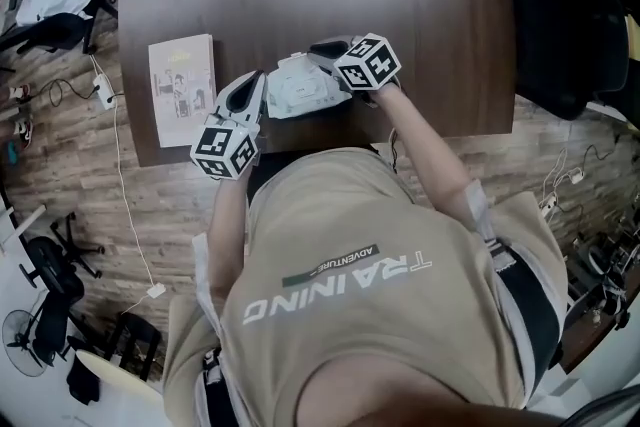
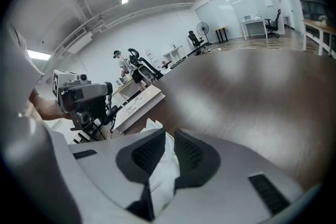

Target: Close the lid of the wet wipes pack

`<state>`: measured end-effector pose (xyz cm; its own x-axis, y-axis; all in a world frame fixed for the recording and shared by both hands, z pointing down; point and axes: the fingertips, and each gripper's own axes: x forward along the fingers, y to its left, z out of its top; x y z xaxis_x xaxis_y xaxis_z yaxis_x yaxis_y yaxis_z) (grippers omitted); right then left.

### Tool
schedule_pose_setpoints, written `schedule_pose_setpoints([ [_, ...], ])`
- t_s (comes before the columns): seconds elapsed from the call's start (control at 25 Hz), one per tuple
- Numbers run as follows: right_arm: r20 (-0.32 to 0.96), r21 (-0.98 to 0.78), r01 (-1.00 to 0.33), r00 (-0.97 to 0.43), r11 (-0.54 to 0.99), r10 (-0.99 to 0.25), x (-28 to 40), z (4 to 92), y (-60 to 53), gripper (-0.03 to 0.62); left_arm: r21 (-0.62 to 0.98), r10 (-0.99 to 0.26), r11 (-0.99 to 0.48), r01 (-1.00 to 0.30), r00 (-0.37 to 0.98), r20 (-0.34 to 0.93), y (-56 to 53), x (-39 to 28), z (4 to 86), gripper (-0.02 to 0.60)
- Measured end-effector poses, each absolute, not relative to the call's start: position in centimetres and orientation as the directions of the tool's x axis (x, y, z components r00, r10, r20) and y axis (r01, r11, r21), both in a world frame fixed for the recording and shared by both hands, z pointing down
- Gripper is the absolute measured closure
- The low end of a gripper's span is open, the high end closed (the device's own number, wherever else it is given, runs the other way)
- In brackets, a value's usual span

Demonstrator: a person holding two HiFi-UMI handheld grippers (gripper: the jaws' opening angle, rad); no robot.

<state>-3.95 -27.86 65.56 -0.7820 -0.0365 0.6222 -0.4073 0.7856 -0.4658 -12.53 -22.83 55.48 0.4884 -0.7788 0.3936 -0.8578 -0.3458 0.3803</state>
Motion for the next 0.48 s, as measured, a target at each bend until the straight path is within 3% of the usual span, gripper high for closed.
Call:
schedule_pose_setpoints([
  [0.48, 0.637, -0.434, -0.488, -0.761, 0.757, -0.125, -3.2, 64.0, -25.6, 0.539, 0.392, -0.774, -0.397, -0.83, 0.532, 0.343, -21.5, -14.1, 54.6, 0.577],
])
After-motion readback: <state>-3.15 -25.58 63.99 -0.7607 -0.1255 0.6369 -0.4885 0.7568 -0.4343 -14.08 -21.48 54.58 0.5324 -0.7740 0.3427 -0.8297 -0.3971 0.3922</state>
